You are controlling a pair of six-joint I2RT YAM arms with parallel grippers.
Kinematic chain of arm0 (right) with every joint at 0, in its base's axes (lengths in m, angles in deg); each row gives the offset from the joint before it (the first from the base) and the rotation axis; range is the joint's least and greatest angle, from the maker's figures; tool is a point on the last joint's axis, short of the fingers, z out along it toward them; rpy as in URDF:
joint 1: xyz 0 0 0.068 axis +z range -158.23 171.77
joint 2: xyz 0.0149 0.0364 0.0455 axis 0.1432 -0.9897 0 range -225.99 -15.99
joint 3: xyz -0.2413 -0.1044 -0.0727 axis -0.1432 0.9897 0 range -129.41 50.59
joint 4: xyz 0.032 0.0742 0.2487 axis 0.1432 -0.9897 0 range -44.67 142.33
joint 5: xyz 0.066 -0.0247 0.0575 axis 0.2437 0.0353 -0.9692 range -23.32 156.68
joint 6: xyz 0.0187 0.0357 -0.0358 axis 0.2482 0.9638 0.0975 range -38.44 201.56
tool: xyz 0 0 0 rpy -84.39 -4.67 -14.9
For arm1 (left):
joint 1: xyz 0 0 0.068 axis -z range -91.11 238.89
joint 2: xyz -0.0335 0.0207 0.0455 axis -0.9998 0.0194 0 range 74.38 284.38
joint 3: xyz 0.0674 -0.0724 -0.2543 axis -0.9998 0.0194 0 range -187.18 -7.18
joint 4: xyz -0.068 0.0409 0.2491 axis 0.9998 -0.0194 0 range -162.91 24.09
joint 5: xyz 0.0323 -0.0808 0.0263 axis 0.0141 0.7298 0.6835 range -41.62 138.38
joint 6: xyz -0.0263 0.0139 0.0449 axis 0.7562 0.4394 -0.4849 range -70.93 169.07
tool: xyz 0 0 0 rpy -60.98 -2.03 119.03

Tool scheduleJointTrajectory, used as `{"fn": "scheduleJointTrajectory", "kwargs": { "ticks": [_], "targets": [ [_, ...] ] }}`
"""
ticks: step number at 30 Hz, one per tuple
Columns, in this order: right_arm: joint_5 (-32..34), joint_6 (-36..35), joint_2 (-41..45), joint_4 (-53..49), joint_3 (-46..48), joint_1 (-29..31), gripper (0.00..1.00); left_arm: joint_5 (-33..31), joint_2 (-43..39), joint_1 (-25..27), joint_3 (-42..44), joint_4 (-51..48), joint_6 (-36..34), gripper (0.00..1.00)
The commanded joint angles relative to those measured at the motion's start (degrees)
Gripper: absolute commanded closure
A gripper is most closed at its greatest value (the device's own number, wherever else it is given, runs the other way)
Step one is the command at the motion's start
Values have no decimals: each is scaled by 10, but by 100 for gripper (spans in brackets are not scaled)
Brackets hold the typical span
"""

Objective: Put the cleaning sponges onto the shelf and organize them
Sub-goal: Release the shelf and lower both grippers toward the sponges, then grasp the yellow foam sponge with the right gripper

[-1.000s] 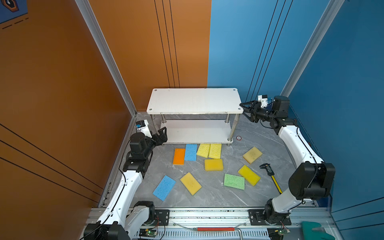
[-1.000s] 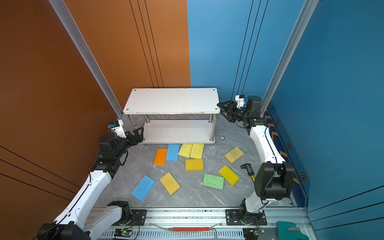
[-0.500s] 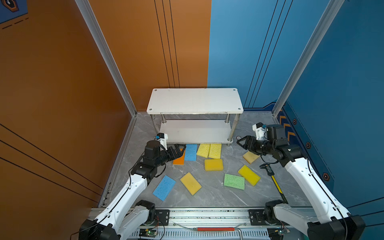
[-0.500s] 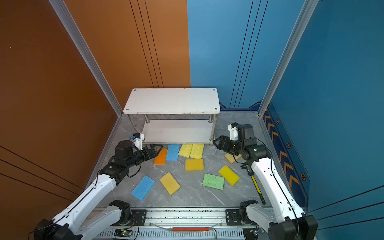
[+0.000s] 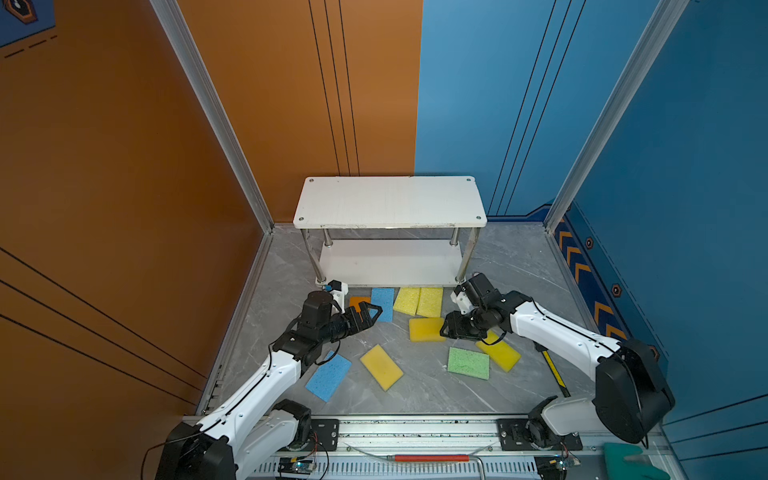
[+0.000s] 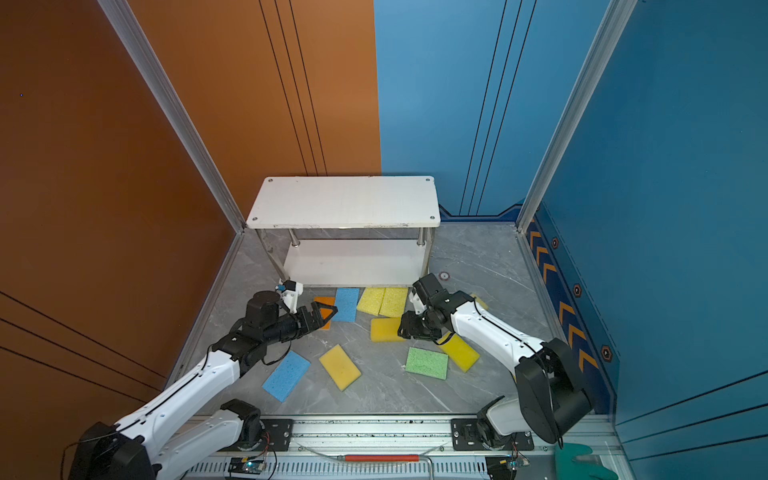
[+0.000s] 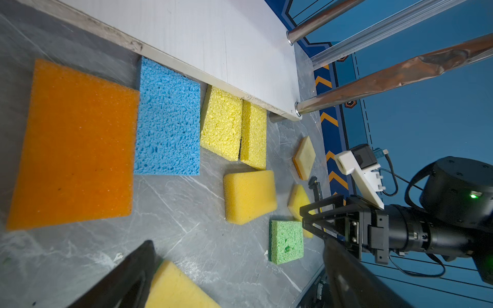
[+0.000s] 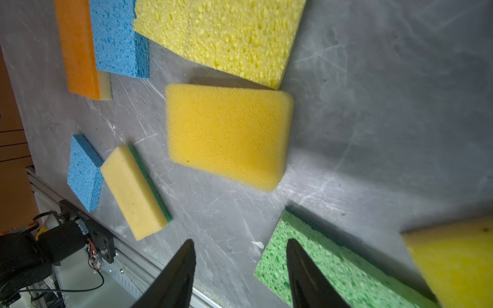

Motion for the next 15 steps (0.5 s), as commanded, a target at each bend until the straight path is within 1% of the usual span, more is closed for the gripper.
{"fn": "scheduleJointTrajectory", "kwargs": {
  "ticks": [1, 8, 15],
  "targets": [
    [17, 8, -19, 56, 9, 2, 46, 17, 7, 1, 8, 11, -3, 2],
    [24, 8, -68, 92, 14, -5, 51, 27, 30, 1, 4, 27, 1, 2],
    [24, 8, -107, 118, 17, -18, 56, 30, 27, -6, 7, 27, -1, 2]
  ]
}}
